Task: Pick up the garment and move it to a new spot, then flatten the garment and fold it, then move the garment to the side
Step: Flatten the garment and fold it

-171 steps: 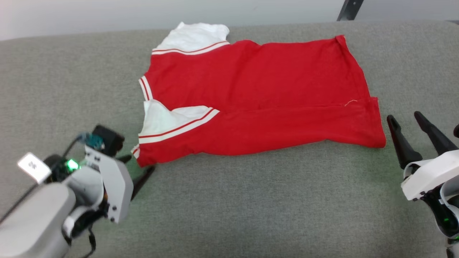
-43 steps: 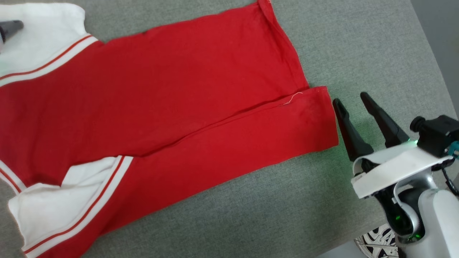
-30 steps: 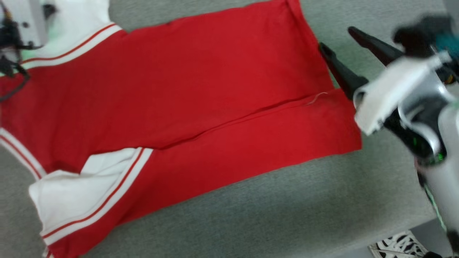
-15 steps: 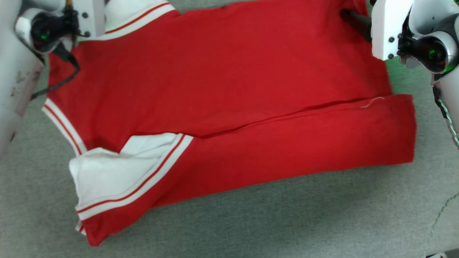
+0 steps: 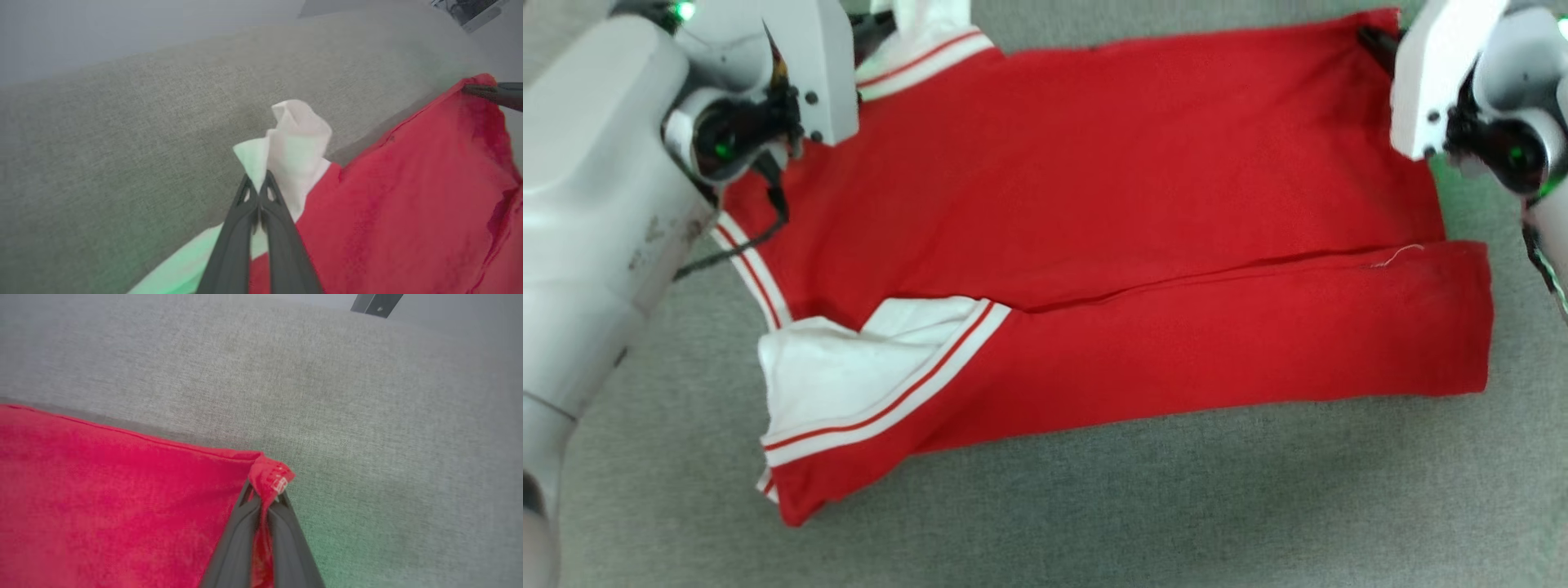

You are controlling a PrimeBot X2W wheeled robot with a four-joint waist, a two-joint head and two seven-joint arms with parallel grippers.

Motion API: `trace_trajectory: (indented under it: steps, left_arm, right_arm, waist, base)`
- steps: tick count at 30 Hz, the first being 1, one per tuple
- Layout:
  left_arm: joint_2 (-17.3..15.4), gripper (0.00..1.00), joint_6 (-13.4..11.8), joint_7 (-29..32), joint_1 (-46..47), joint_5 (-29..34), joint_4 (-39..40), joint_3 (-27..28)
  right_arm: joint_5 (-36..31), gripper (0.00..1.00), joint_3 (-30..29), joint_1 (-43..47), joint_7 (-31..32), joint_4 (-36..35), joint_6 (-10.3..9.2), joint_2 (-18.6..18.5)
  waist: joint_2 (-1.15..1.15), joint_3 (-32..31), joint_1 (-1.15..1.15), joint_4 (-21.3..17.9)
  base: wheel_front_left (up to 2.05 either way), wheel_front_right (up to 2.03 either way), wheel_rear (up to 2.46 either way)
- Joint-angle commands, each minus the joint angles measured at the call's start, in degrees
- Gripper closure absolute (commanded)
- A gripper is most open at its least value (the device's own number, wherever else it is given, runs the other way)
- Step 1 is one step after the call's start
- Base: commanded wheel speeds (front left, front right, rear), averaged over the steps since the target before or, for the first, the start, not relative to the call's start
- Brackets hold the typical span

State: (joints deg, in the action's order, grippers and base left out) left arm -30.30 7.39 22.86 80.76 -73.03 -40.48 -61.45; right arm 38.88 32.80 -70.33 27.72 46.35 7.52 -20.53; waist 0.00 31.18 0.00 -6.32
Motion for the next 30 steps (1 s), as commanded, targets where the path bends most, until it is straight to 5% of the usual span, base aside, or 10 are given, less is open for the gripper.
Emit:
trace_trajectory:
  steps: [1, 9, 22, 30]
  left_arm:
    - [-0.4, 1.00, 0.1, -0.5, -0.9, -0.6, 0.4, -0.1]
    - [-5.0, 1.00, 0.1, -10.0, -7.5, -6.2, 12.3, -1.3]
    - [-18.9, 1.00, 0.2, -24.6, -24.9, -10.0, 33.0, -4.0]
    - [-20.8, 1.00, -0.2, -30.4, -32.9, -11.3, 34.4, -5.1]
  right_arm:
    - [0.4, 1.00, 0.5, 0.8, -0.5, -0.4, -0.07, -0.4]
    - [5.4, 1.00, 5.8, 9.6, -5.9, -7.6, -0.07, -6.8]
    - [9.1, 1.00, 6.7, 23.6, -7.4, -20.0, -0.07, -15.5]
    - [7.8, 1.00, 2.7, 29.8, -7.1, -21.9, -0.07, -18.0]
  waist:
    - [0.00, -3.7, 0.00, 1.7]
    - [0.00, -11.2, 0.00, 3.3]
    - [0.00, -15.1, 0.00, 4.2]
    - [0.00, -13.9, 0.00, 5.5]
  base:
    - [0.00, 0.00, 0.00]
    - [0.00, 0.00, 0.00]
    - [0.00, 0.00, 0.00]
    - [0.00, 0.00, 0.00]
